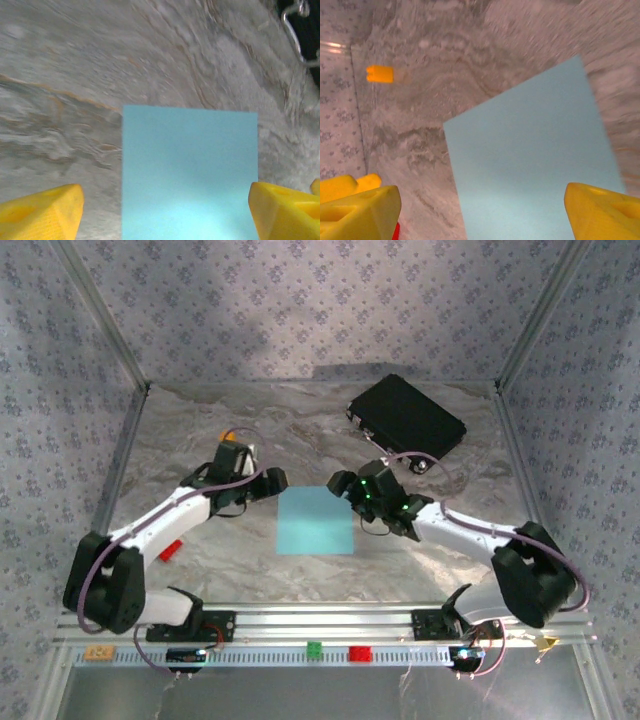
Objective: Fold a paper plane with a square sheet of paper (pick it up from the middle)
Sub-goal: Move the square sheet of paper to the center of the table, then first fold the square sheet of paper in half at the center of the table.
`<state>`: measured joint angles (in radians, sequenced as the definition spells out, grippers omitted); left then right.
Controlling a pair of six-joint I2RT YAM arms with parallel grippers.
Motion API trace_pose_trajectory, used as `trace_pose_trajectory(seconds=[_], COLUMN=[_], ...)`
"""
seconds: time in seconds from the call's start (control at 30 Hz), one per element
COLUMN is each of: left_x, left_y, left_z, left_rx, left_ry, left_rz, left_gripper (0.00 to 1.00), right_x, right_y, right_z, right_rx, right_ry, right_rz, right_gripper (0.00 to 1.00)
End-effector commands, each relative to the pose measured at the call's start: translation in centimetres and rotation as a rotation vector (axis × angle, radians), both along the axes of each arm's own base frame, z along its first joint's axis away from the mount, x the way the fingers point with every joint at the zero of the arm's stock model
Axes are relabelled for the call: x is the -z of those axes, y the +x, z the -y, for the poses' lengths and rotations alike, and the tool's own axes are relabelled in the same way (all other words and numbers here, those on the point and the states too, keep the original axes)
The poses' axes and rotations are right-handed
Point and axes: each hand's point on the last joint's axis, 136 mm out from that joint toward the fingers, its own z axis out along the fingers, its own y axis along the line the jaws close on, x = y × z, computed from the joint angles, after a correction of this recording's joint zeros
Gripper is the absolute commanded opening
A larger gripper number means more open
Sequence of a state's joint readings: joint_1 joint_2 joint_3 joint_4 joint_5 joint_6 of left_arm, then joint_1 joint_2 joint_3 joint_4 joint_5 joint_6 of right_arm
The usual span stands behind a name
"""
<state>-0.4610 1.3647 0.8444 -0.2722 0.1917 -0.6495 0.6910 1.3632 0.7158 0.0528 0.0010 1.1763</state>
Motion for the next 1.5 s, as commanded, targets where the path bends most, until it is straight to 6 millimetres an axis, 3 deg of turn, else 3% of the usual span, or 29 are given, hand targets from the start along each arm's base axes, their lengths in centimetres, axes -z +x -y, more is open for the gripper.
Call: trace_pose_trajectory(seconds=[0.0,0.1,0.17,0.33,0.53,0.73,1.47], left_x=[0.5,1.5,2.2,3.8,6.0,6.7,8.1], left_y=[-0.9,-1.1,-1.4,-2.0,-3.1,-3.4,-3.4], left_z=[2.6,4.6,5.7,7.3,8.2,10.0,10.8], left_rx=[0.041,0.045,0.048,0.075,0.107,0.159,0.204], left_ry=[0.002,0.000,0.028,0.172,0.331,0.381,0.439], left_rz=[-0.083,-0.133,-0.168,-0.239,-0.356,-0.373,-0.431], left_gripper=[0.84,0.83,0.83,0.83,0.83,0.85,0.90], right_x=[2.1,2.0,1.6,1.3,2.2,2.3,3.0], right_y=[-0.9,-1.0,-0.8,-1.3,-1.7,-1.9,-1.9], right_z=[3.6,4.9,4.7,4.5,5.6,6.5,8.0], right_rx=[0.025,0.024,-0.051,-0.173,-0.171,-0.153,-0.116], right_ry=[-0.122,-0.122,-0.100,-0.094,-0.097,-0.085,-0.079], right_rz=[-0.039,-0.041,-0.022,-0.034,-0.071,-0.081,-0.129], right_gripper=[0.89,0.92,0.94,0.97,0.99,0.99,0.99])
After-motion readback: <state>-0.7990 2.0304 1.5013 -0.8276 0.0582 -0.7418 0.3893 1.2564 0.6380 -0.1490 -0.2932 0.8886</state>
